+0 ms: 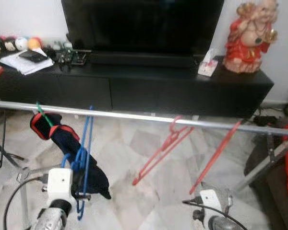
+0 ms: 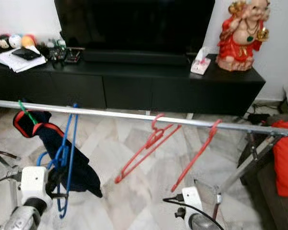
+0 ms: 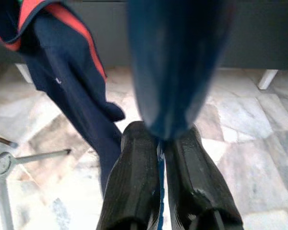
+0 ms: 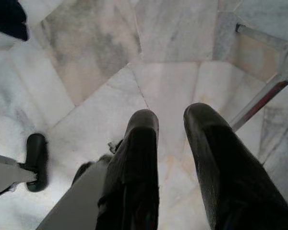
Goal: Hang hanger
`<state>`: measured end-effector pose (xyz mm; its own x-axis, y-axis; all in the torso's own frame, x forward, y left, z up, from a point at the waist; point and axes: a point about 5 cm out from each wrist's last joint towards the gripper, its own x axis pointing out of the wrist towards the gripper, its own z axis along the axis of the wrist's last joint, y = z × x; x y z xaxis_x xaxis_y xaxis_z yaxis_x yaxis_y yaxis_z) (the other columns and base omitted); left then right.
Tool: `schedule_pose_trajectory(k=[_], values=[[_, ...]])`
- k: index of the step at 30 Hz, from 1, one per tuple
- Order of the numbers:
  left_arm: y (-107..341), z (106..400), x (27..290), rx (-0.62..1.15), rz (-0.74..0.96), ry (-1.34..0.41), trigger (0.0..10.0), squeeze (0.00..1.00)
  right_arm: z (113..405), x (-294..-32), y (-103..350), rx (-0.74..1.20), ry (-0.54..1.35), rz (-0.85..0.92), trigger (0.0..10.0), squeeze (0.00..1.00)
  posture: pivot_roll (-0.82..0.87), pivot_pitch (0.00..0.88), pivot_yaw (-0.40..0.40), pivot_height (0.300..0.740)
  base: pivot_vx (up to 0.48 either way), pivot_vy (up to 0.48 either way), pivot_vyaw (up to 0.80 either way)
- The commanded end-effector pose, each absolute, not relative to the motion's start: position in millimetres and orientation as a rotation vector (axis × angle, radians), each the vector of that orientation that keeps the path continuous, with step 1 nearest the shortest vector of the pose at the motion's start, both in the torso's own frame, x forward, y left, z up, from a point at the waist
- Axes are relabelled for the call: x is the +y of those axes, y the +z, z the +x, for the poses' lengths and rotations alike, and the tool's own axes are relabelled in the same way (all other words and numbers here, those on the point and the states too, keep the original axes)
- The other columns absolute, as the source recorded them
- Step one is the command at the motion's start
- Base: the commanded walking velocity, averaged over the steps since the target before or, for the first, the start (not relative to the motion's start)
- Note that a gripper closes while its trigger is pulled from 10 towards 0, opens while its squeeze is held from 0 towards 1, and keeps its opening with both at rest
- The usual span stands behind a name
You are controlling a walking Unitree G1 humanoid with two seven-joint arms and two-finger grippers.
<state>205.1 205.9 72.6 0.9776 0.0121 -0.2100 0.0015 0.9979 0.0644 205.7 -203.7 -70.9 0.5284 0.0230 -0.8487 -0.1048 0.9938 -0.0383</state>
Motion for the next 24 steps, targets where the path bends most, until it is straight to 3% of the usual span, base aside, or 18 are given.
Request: schedule_pose_trajectory(k=[1, 16, 24], values=[[74, 205, 201, 0.214, 0.082, -0.021, 10.0, 0.0, 203, -209, -71, 1.021, 0.065, -0.097, 10.0, 0.0, -0.03, 0.0, -0.025, 0.74, 0.0, 0.0, 0.0], [73, 207, 198, 0.209, 0.085, -0.048, 10.0, 0.0, 203, -209, -72, 1.024, 0.071, -0.104, 10.0, 0.0, -0.02, 0.0, -0.026, 0.74, 0.0, 0.0, 0.0], [67, 217, 209, 0.237, 0.104, 0.01, 10.0, 0.0, 204, -209, -71, 1.023, 0.074, -0.106, 10.0, 0.0, -0.01, 0.0, -0.036, 0.74, 0.0, 0.0, 0.0]])
